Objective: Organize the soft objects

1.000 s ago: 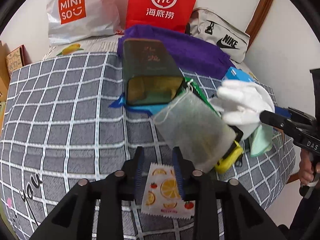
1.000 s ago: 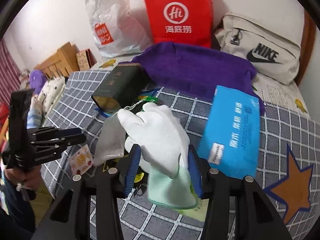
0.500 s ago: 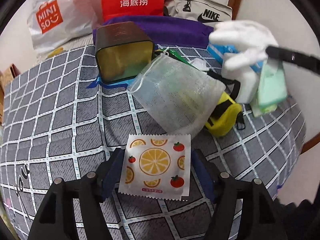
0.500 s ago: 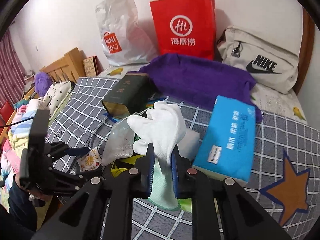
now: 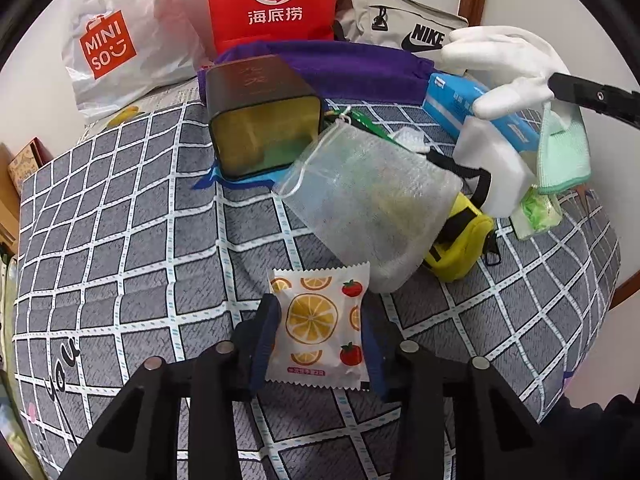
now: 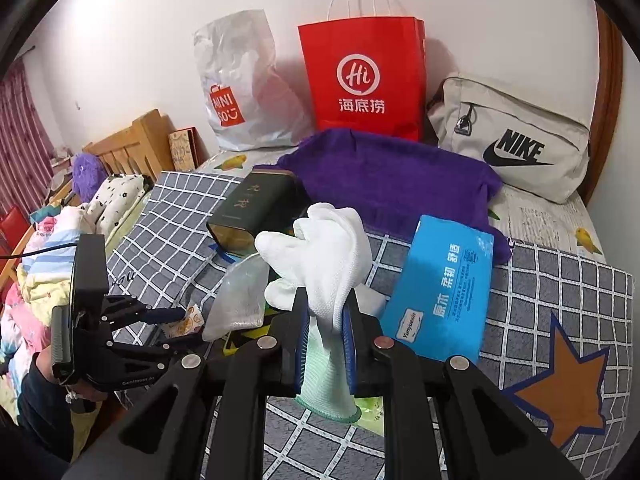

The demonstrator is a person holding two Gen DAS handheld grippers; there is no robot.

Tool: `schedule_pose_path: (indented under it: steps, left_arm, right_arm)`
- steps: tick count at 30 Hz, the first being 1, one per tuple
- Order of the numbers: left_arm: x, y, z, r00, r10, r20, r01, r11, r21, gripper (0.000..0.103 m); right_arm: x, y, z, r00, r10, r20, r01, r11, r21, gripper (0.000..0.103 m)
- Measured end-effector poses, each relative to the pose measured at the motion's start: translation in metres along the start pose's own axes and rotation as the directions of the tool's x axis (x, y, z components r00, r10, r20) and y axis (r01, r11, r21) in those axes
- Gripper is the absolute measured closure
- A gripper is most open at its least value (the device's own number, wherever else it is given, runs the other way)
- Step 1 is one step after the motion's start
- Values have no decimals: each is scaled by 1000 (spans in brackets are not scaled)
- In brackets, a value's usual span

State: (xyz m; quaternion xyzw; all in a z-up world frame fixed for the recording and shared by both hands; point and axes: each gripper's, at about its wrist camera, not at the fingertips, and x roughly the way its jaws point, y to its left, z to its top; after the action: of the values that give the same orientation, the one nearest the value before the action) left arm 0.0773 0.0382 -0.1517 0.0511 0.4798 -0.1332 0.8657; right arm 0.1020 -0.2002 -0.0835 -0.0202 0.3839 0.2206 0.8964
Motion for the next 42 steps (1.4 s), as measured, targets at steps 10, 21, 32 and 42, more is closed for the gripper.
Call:
schedule_pose_path:
  steps: [10, 21, 32, 42]
  left_arm:
    - [-11, 15, 19, 999, -45, 17, 46, 998, -43, 94]
    - [-29, 23, 52, 995, -56, 84, 61, 996, -58, 99]
    - [-42, 33, 95, 982, -93, 165, 109, 990, -93, 99]
    - [-47, 42, 152, 977, -40, 207, 64, 992, -113, 99]
  right_arm:
    - [-1, -6, 9, 1000, 10, 12, -10, 1000, 12, 88]
    - [1, -13, 22, 1000, 8, 17, -9, 1000, 26, 88]
    - [0, -32, 43, 998, -36, 44, 34, 998, 46, 88]
    - [9, -60, 75, 992, -100, 71, 94, 993, 73, 88]
